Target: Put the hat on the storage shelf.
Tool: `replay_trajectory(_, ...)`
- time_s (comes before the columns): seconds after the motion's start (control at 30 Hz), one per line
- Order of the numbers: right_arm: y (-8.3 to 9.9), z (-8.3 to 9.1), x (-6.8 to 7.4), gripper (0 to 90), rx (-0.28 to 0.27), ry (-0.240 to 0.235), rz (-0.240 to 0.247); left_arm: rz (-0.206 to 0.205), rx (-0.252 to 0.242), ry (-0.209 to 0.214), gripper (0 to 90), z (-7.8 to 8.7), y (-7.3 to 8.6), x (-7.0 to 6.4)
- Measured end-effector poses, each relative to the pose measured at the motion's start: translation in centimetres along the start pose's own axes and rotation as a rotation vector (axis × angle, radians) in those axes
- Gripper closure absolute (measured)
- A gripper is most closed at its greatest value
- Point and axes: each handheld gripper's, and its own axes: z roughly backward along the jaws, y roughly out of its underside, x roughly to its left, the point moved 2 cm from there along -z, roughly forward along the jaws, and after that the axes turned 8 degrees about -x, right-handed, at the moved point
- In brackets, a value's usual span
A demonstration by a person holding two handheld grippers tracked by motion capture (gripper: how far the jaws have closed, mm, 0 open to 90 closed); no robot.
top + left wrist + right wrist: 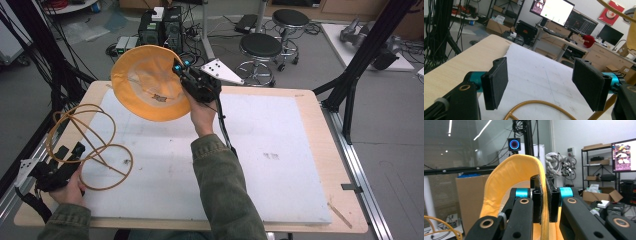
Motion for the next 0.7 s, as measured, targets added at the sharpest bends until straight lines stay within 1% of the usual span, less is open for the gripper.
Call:
replay_trajectory(0.17,0.1,-1.1,0.8,86.2,0.006,-0.017,-0.005,0.0,-0.005,0.007,29.1,0.1,0.0,-0.1)
replay_trajectory(0.37,0.1,-2.9,2.3,86.1,0.008,-0.04,-0.01,-0.003,-0.007,0.003,29.1,0.2,-0.1,0.0)
replay_trajectory(0.43,0.3,-3.7,3.0,86.1,0.006,-0.047,-0.013,-0.003,-0.009,0.003,29.1,0.2,-0.1,0.0)
replay_trajectory(0.6,0.8,-5.3,4.5,86.1,0.022,-0.054,-0.005,-0.023,-0.018,0.002,29.1,0.3,-0.2,-0.2)
replay_trajectory(0.7,1.0,-6.2,5.6,86.1,0.026,-0.068,-0.003,-0.026,-0.017,0.003,29.1,0.3,-0.2,-0.2)
